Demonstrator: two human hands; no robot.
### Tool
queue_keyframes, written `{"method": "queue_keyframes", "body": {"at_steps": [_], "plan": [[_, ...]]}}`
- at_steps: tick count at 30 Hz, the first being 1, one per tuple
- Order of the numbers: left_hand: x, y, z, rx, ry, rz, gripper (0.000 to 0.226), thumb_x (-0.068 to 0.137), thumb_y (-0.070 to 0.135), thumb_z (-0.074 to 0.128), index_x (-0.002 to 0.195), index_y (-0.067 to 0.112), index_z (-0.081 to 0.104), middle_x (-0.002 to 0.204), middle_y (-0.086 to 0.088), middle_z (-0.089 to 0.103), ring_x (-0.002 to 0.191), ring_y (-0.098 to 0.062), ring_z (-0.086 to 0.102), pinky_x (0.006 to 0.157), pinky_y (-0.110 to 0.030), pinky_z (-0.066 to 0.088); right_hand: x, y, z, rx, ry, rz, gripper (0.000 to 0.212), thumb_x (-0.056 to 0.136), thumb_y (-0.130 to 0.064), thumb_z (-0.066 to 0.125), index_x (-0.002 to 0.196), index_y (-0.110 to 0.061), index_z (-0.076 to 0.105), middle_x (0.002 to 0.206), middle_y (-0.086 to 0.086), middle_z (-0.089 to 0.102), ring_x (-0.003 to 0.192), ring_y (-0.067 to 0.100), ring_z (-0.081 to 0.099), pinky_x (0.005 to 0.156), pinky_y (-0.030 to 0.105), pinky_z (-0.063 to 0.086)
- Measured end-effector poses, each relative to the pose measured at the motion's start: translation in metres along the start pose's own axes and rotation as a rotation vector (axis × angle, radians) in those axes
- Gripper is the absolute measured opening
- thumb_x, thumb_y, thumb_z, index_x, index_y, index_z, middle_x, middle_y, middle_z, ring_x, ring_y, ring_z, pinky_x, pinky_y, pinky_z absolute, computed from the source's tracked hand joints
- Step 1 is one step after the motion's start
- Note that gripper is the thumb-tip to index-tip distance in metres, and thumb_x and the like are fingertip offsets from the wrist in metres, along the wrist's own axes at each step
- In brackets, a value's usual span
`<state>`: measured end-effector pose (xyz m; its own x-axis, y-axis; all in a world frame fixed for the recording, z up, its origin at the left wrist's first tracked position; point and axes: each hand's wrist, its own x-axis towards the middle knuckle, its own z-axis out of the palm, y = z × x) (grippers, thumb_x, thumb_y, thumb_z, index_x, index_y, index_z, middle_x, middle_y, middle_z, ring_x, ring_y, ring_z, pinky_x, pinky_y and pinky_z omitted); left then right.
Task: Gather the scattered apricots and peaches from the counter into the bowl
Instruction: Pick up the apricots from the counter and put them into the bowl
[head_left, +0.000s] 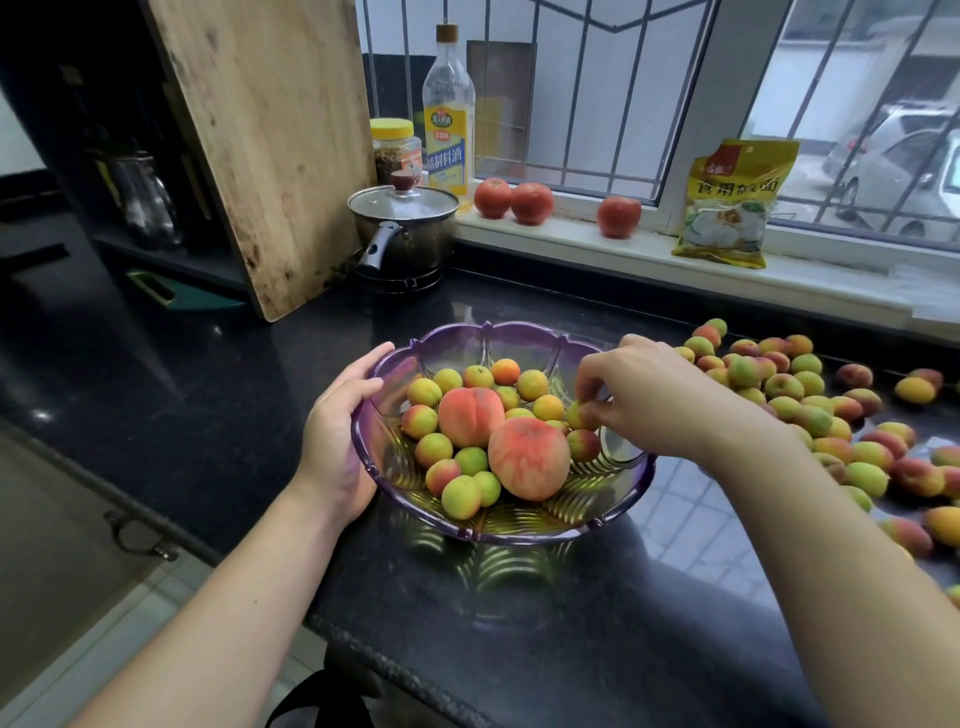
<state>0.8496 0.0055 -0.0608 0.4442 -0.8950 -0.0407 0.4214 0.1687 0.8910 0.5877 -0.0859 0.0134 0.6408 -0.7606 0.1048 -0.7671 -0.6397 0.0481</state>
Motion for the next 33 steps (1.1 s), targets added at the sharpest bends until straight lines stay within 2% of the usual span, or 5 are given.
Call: {"method": "queue_keyframes", "body": {"at_steps": [13, 17, 22, 29, 33], "plan": [[0.000, -0.001, 0.000, 0.002, -0.002, -0.001, 0.042, 0.105, 0.010, 0.041, 0.141, 0.012, 0.063, 0.130, -0.010, 0.074, 0.123, -0.028, 0.070, 0.114, -0.052, 0.047, 0.001, -0.005, 0.005, -0.170, -0.018, 0.016, 0.014, 0.099, -0.030, 0.058, 0.107, -0.035, 0.068, 0.094, -0.009, 0.064, 0.093, 0.017, 0.048, 0.073, 0.033, 0.037], [0.001, -0.002, -0.002, -0.009, -0.011, 0.002, 0.042, 0.105, 0.011, 0.040, 0.141, 0.012, 0.062, 0.129, -0.009, 0.075, 0.122, -0.027, 0.070, 0.113, -0.051, 0.048, 0.000, -0.002, -0.006, 0.023, -0.039, 0.020, 0.014, 0.098, -0.033, 0.062, 0.107, -0.031, 0.072, 0.097, -0.010, 0.067, 0.092, 0.013, 0.055, 0.076, 0.030, 0.048], [0.003, -0.003, -0.001, 0.013, -0.008, 0.025, 0.042, 0.104, 0.008, 0.039, 0.136, 0.014, 0.066, 0.127, -0.009, 0.075, 0.121, -0.026, 0.071, 0.107, -0.046, 0.052, -0.001, 0.052, -0.026, 0.331, 0.407, 0.363, 0.024, 0.099, -0.013, 0.059, 0.114, -0.024, 0.073, 0.105, -0.004, 0.073, 0.100, 0.016, 0.065, 0.093, 0.038, 0.053], [0.007, -0.004, -0.003, 0.020, -0.004, 0.043, 0.042, 0.102, 0.003, 0.040, 0.132, 0.012, 0.068, 0.125, -0.011, 0.076, 0.119, -0.027, 0.071, 0.101, -0.042, 0.054, 0.066, 0.073, 0.036, -0.116, -0.190, 0.342, 0.044, 0.096, -0.029, 0.059, 0.139, -0.033, 0.054, 0.133, 0.005, 0.063, 0.125, 0.030, 0.055, 0.110, 0.048, 0.037], [0.008, -0.005, -0.004, 0.009, -0.007, 0.042, 0.042, 0.102, 0.003, 0.040, 0.132, 0.011, 0.068, 0.126, -0.013, 0.075, 0.121, -0.030, 0.070, 0.104, -0.044, 0.053, 0.075, 0.072, 0.052, -0.330, -0.193, 0.328, 0.022, 0.097, -0.032, 0.059, 0.116, -0.022, 0.062, 0.119, 0.009, 0.067, 0.118, 0.032, 0.058, 0.110, 0.046, 0.032]]}}
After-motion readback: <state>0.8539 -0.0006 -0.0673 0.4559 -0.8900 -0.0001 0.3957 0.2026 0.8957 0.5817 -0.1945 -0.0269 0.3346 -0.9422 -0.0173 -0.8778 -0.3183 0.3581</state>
